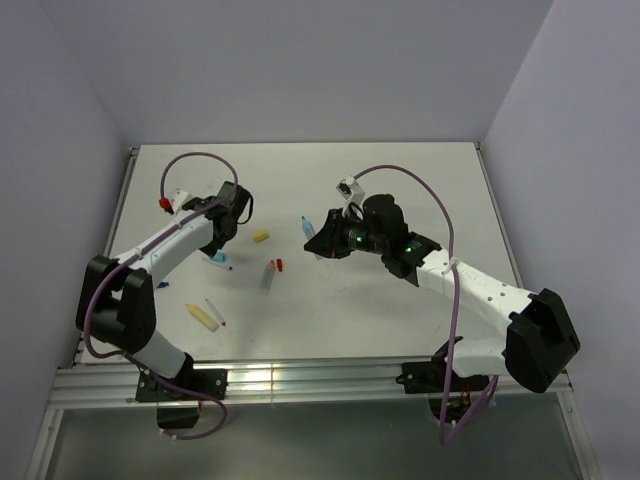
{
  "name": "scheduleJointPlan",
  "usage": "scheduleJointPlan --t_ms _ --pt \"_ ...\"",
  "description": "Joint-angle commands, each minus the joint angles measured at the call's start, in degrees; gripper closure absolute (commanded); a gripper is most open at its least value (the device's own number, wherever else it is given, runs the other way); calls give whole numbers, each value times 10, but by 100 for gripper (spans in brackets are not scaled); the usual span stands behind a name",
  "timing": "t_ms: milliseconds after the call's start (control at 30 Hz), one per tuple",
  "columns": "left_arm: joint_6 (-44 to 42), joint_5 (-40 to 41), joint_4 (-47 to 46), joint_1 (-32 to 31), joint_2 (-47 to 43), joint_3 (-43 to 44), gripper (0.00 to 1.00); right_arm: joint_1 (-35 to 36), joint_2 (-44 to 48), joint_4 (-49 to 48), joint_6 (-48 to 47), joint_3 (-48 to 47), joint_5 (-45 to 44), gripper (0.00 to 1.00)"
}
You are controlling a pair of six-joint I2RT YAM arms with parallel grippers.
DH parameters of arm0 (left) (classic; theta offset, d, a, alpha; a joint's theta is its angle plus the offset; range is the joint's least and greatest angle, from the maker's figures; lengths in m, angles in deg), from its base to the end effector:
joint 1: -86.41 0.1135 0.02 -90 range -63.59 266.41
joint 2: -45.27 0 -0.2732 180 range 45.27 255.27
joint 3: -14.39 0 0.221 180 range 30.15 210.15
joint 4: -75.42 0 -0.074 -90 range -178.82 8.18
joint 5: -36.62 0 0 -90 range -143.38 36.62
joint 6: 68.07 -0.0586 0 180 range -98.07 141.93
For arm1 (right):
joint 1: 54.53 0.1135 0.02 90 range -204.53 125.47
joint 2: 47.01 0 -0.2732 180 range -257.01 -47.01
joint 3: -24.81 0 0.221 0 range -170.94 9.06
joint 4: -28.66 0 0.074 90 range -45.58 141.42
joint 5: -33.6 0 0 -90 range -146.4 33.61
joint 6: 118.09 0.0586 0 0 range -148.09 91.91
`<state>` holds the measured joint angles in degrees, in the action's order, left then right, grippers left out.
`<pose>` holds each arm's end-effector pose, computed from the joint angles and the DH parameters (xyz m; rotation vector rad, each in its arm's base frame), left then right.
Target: Insert the pens into the pen caps
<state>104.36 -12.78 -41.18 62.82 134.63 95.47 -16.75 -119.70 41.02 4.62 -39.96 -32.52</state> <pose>0.2653 -0.0743 0.2424 -1.2944 2.0059 0.2235 0.2046 0.1886 0.2997 -0.3963 2.0553 1.1900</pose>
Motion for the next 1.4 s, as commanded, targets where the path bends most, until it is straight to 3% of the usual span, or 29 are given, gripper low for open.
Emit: scheduleJointPlan --t_ms 0,400,1367 --pt "24 -8 4 9 30 26 44 -4 10 12 -25 -35 26 100" --pt "35 -23 -15 17 111 38 45 -19 28 13 -37 -14 38 100" --pt "28 -45 -38 34 128 8 46 -41 7 -1 -27 2 56 100"
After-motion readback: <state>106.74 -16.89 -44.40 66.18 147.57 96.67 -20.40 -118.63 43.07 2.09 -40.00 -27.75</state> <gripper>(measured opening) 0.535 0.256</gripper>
